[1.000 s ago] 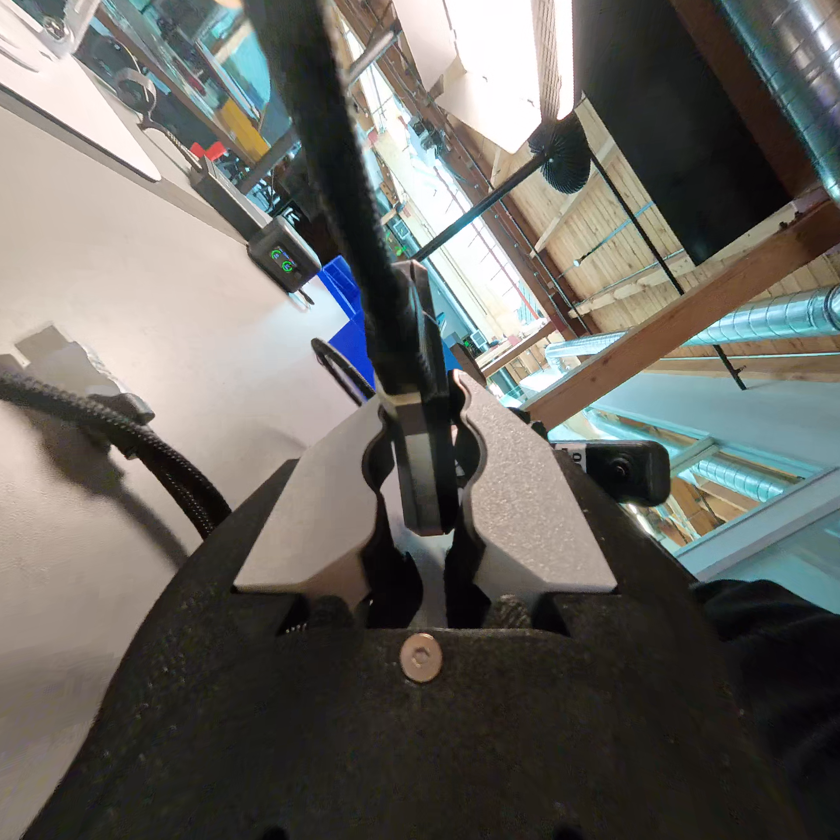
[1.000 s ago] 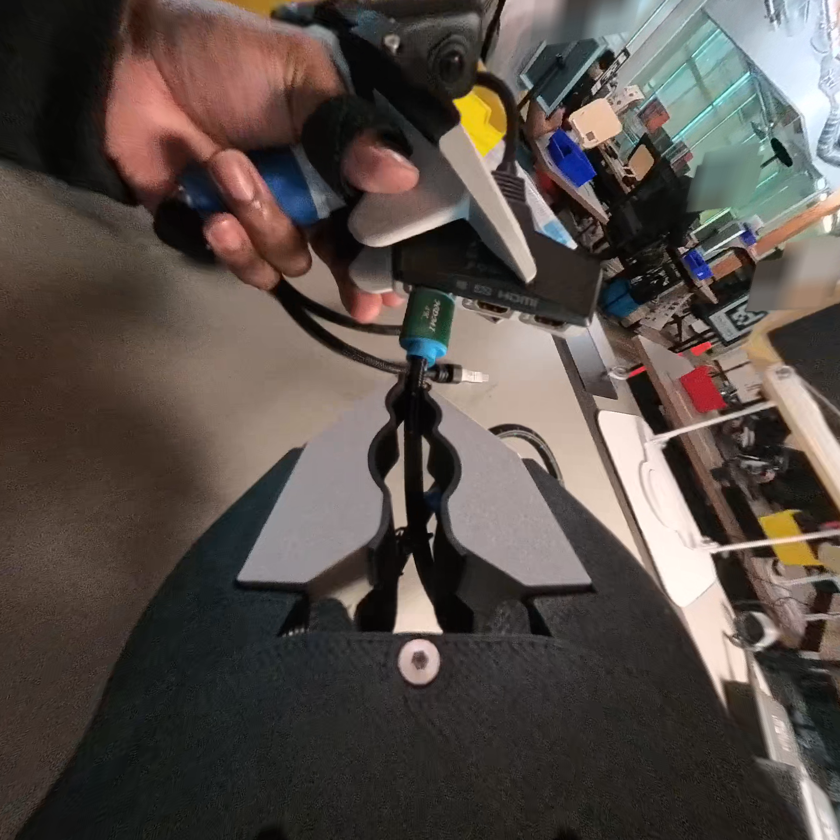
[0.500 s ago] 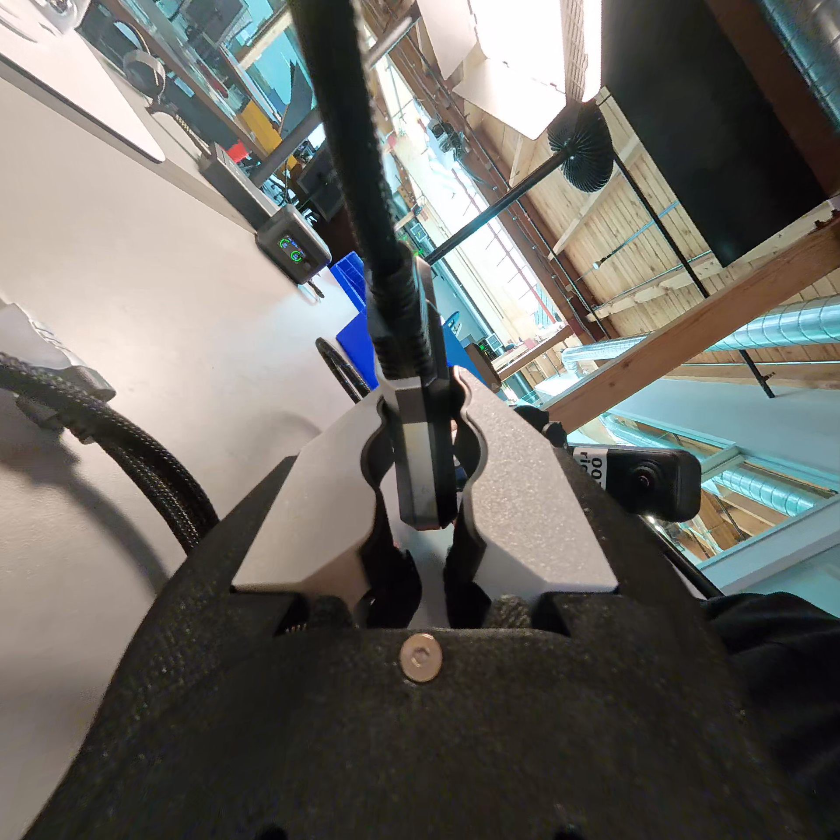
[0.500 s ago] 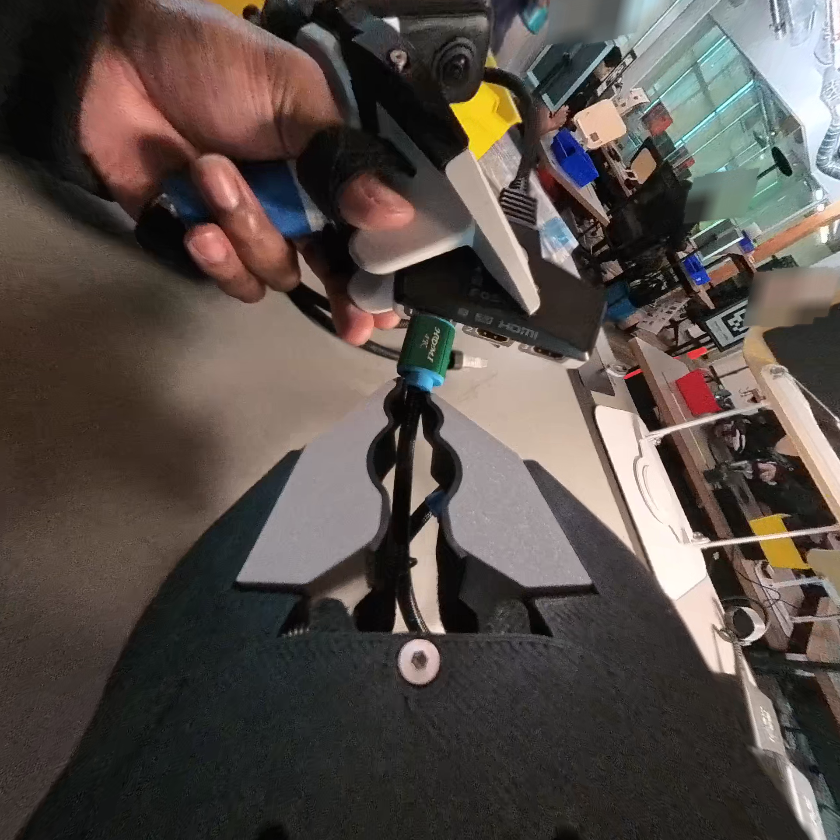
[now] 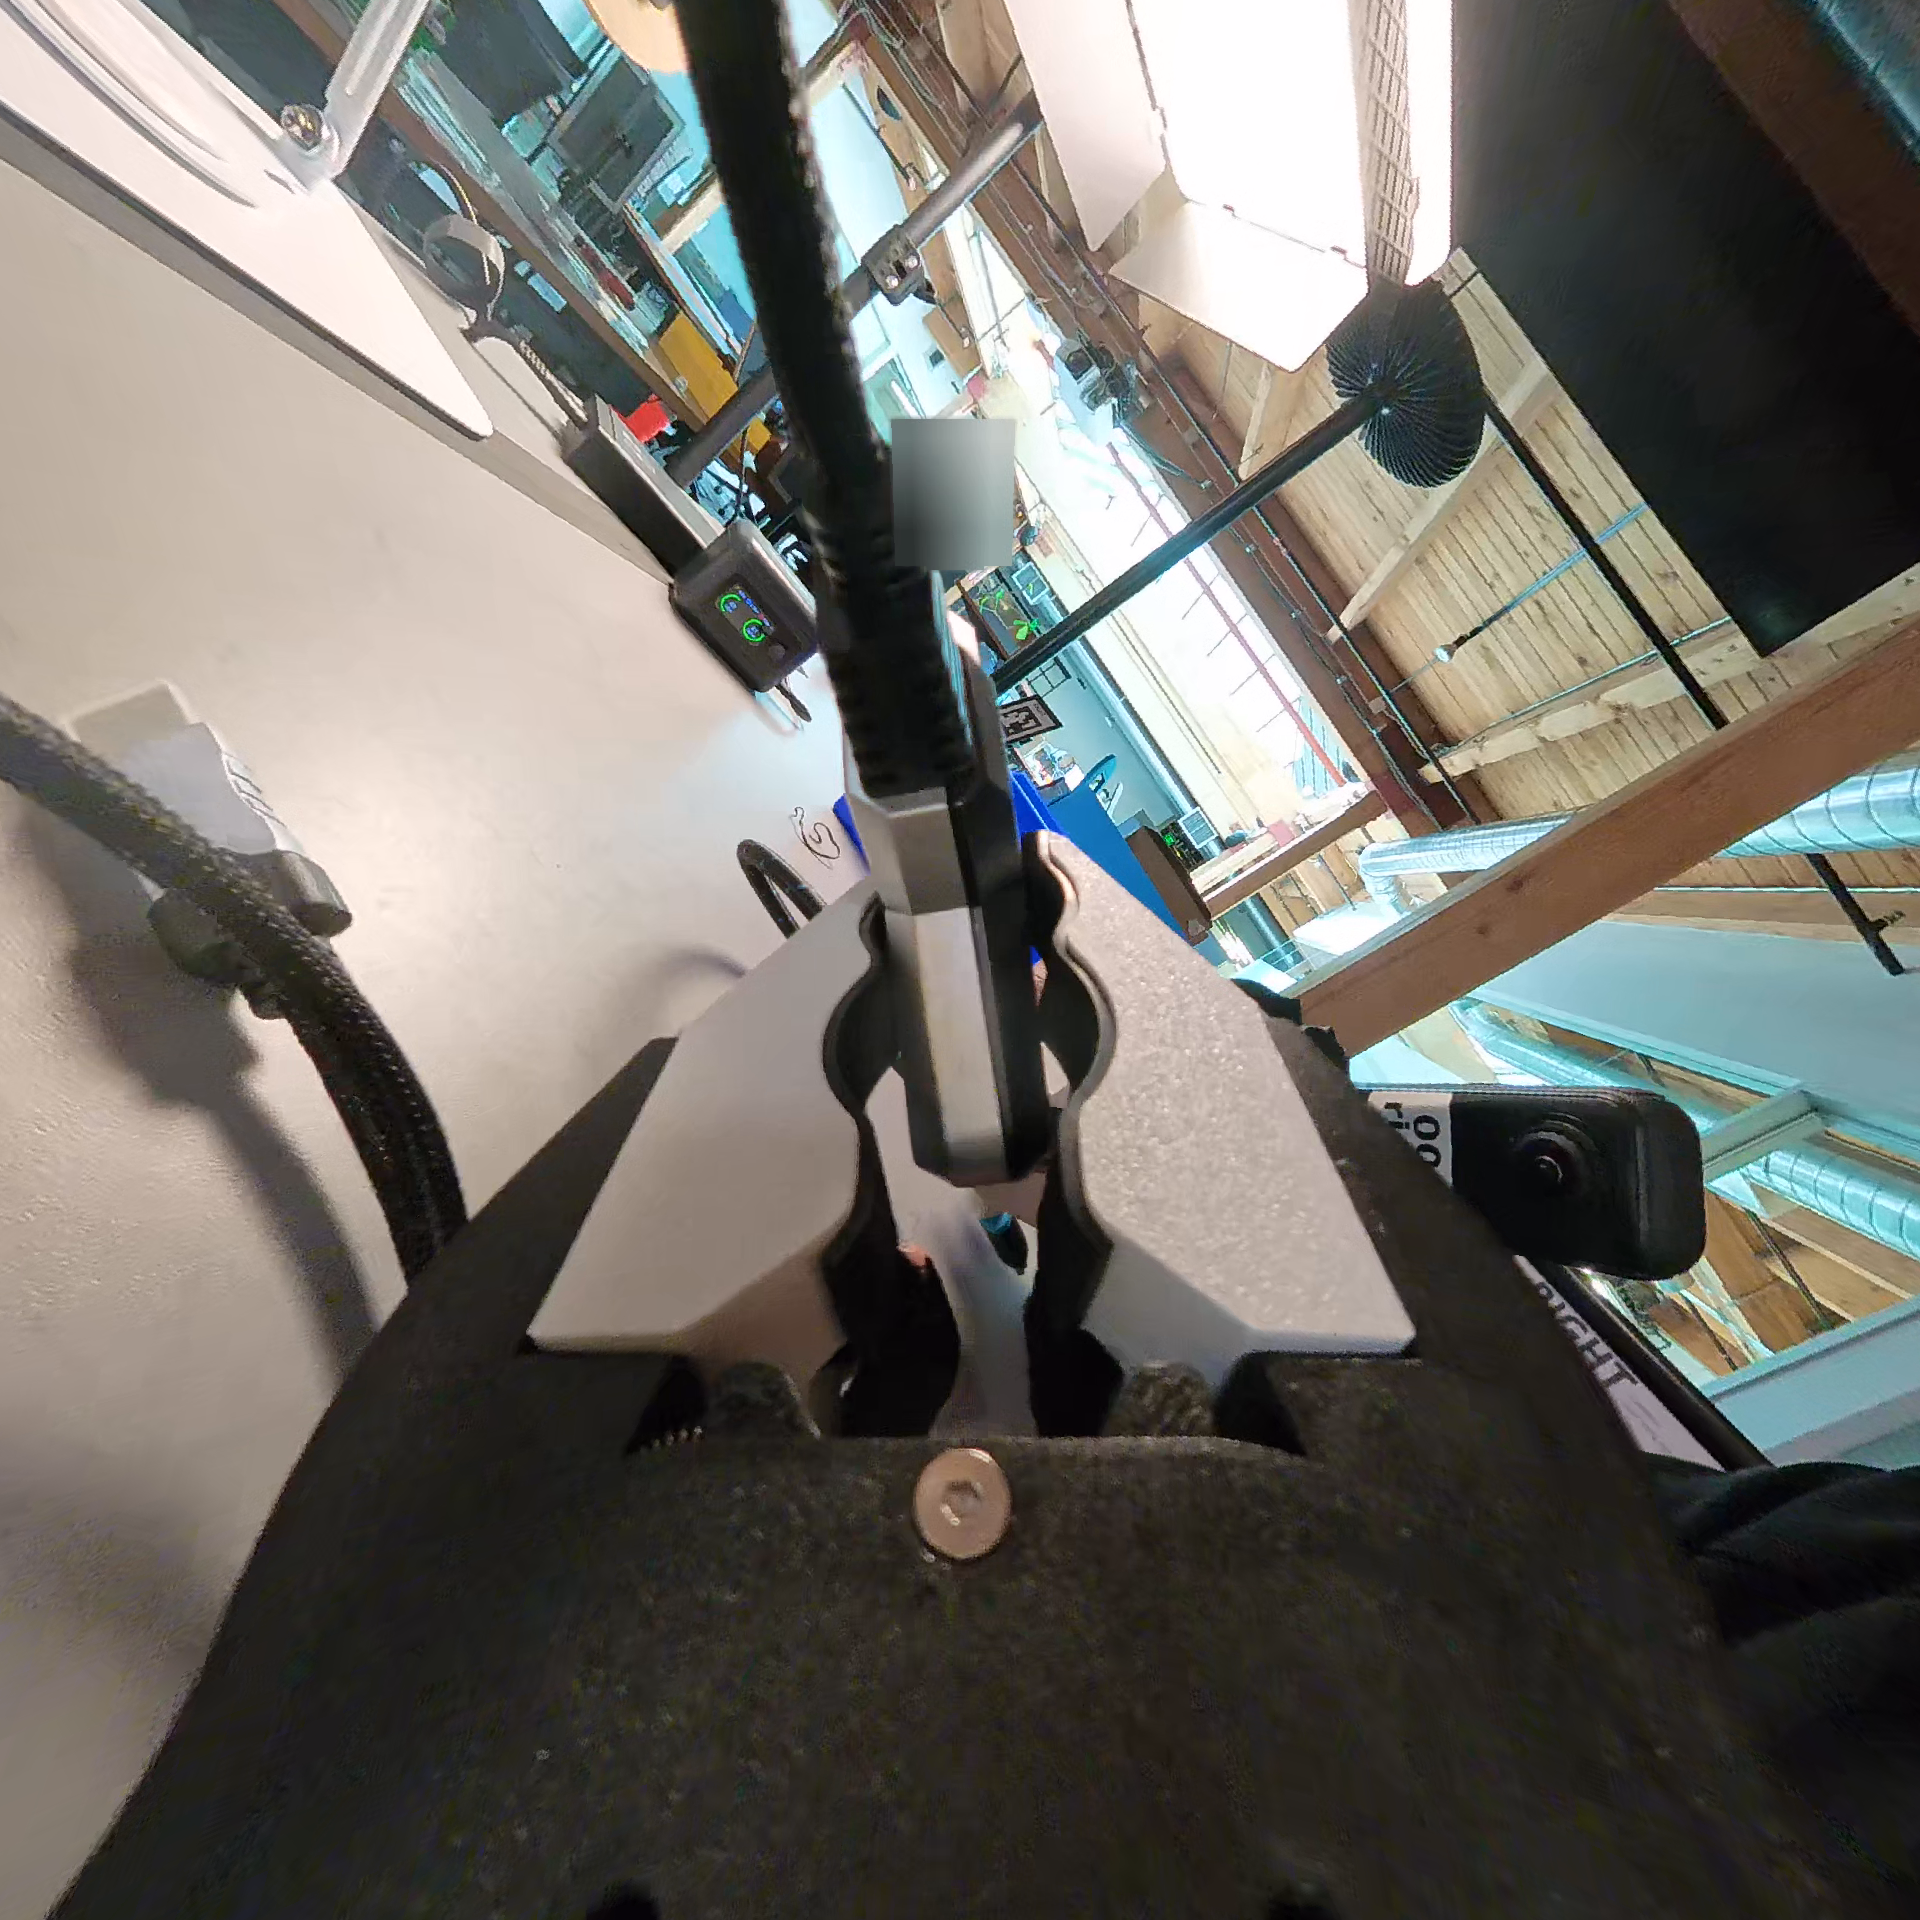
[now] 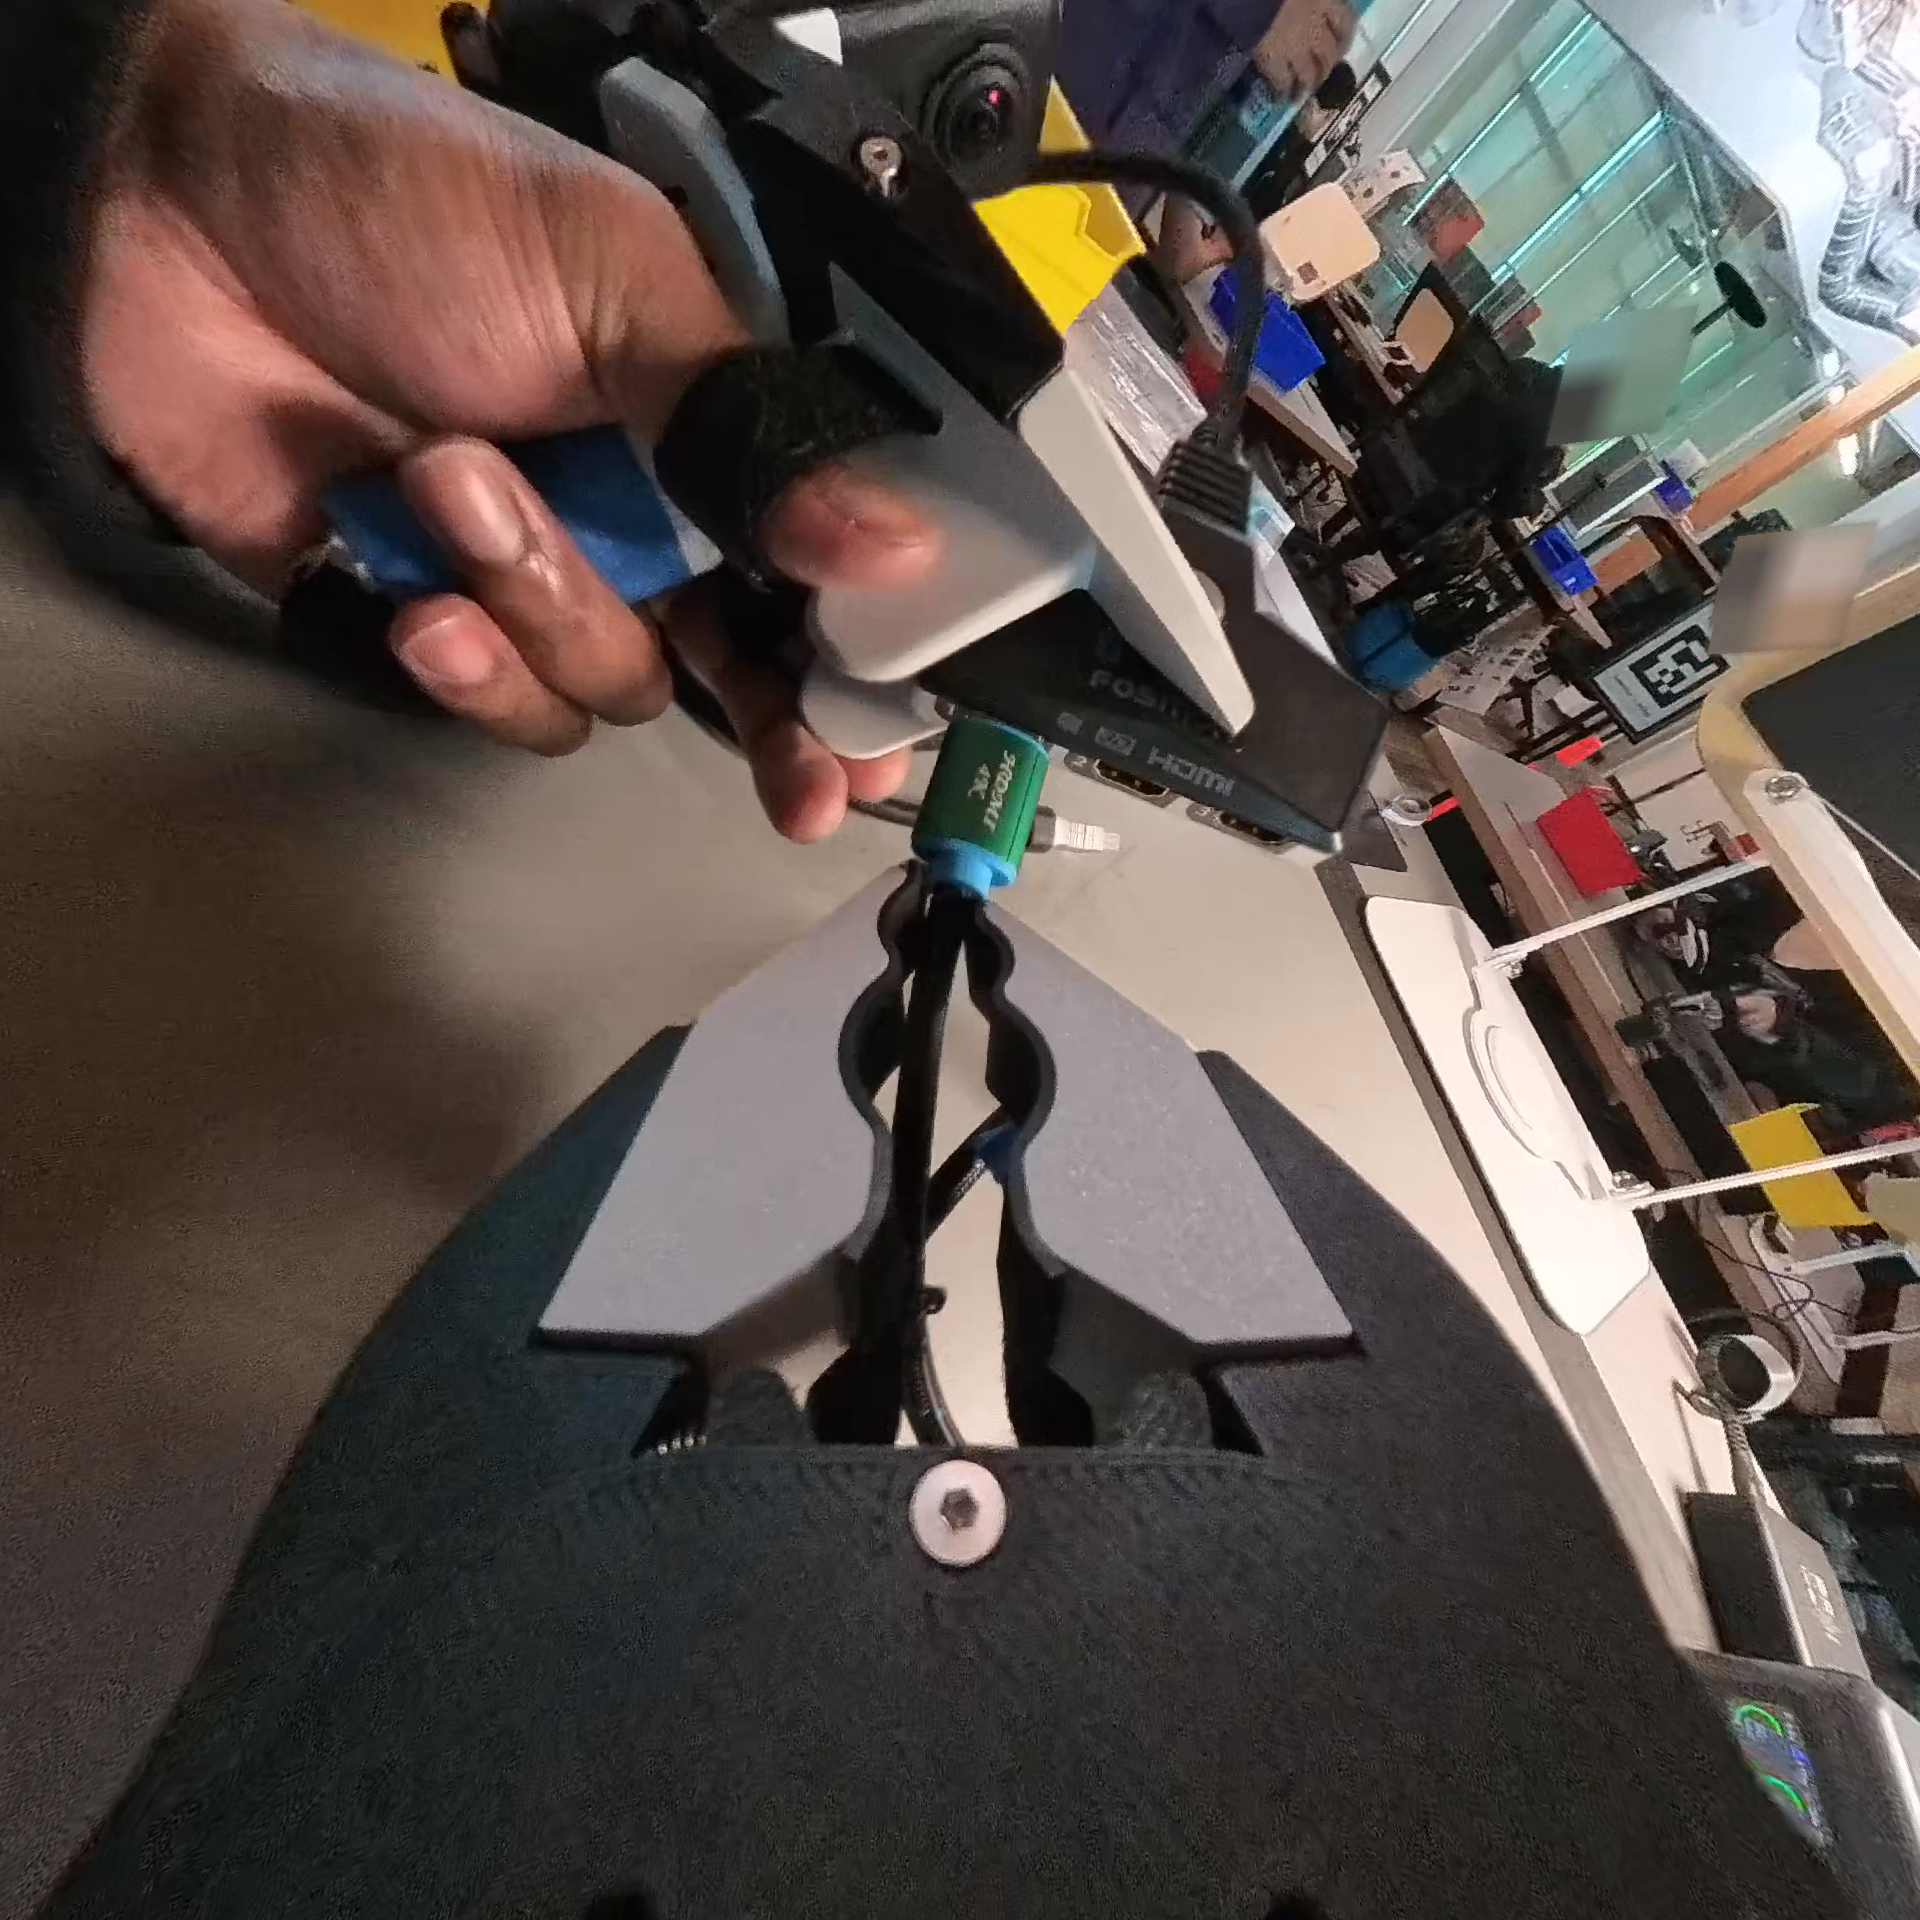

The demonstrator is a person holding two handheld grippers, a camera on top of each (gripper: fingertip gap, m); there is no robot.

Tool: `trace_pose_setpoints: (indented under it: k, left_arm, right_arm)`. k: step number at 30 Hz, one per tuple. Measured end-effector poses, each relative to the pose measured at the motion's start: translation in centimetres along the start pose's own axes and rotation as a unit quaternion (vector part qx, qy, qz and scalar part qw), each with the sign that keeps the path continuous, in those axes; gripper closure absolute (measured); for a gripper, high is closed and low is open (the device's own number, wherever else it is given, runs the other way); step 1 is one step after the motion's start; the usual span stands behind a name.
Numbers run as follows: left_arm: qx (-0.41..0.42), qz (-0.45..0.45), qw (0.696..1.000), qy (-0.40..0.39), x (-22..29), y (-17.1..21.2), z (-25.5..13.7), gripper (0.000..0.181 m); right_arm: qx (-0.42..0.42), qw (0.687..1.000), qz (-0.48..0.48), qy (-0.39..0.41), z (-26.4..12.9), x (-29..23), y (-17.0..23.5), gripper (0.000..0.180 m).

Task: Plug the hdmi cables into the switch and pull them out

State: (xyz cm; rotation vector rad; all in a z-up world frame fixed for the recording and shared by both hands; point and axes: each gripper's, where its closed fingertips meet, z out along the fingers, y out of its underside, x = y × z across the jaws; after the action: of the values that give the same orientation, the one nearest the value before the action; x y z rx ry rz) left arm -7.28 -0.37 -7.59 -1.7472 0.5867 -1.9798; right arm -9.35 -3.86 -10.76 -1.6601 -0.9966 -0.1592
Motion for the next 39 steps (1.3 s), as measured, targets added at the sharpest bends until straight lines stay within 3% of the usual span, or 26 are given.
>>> trace_pose_setpoints:
  k: [1, 4, 5, 7, 12, 16, 19, 23, 25, 29, 32, 33, 36, 37, 39]
  left_arm:
    - [-0.004, -0.001, 1.0, -0.002, -0.1, 0.0, 0.0, 0.155]
    - [-0.024, -0.004, 1.0, 0.005, 0.1, 0.0, -0.5, 0.157]
    - [-0.03, -0.009, 0.999, 0.005, 0.0, 0.0, -0.8, 0.157]
    - [-0.056, -0.037, 0.997, 0.029, 0.2, 0.2, -1.3, 0.158]
    - [-0.242, -0.072, 0.962, 0.109, 2.5, 5.6, -0.9, 0.158]
    - [-0.323, -0.052, 0.938, 0.111, 2.8, 8.4, -0.4, 0.158]
    - [-0.336, -0.045, 0.936, 0.097, 2.2, 8.8, 0.0, 0.155]
    - [-0.311, 0.033, 0.949, -0.022, -0.3, 7.7, 0.1, 0.121]
    - [-0.293, 0.076, 0.95, -0.078, -0.8, 6.6, -1.2, 0.117]
    - [-0.228, 0.168, 0.945, -0.165, 1.1, 2.1, -6.6, 0.108]
    - [-0.139, 0.225, 0.926, -0.271, 2.2, -5.2, -14.2, 0.109]
    - [-0.108, 0.238, 0.909, -0.324, 2.0, -8.0, -17.6, 0.109]
    - [-0.076, 0.249, 0.817, -0.514, -1.2, -13.6, -28.7, 0.113]
    - [-0.095, 0.223, 0.803, -0.545, -2.8, -13.6, -31.2, 0.112]
    - [-0.133, 0.184, 0.805, -0.548, -5.4, -12.6, -32.9, 0.116]
  right_arm:
    - [-0.002, 1.0, 0.004, -0.01, -0.2, -0.3, 0.1, 0.172]
    - [0.005, 0.996, 0.011, -0.094, -2.4, -2.3, 0.2, 0.146]
    - [0.018, 0.994, 0.016, -0.106, -3.4, -2.1, -0.1, 0.146]
    - [0.057, 0.994, 0.054, -0.08, -4.8, 0.2, -0.9, 0.143]
    - [0.047, 0.997, 0.044, -0.052, -3.9, 2.1, -0.3, 0.1]
    - [0.017, 0.998, 0.0, -0.065, -3.1, 0.2, 1.2, 0.109]
    - [0.009, 0.998, 0.012, -0.057, -3.1, 0.5, 2.1, 0.118]
    - [-0.044, 0.998, 0.04, -0.033, -3.0, 1.5, 4.6, 0.12]
    - [-0.072, 0.995, 0.067, -0.024, -3.0, 2.1, 5.8, 0.12]
    - [-0.132, 0.983, 0.123, -0.023, -2.6, 2.2, 8.3, 0.121]
    - [-0.153, 0.977, 0.148, -0.027, -2.4, 2.0, 9.2, 0.12]
    - [-0.152, 0.975, 0.157, -0.029, -2.3, 2.0, 9.2, 0.119]
    - [-0.154, 0.974, 0.161, -0.03, -2.3, 2.0, 9.2, 0.119]
    - [-0.154, 0.974, 0.162, -0.03, -2.3, 2.0, 9.1, 0.119]
    - [-0.15, 0.975, 0.159, -0.03, -2.4, 2.0, 8.9, 0.119]
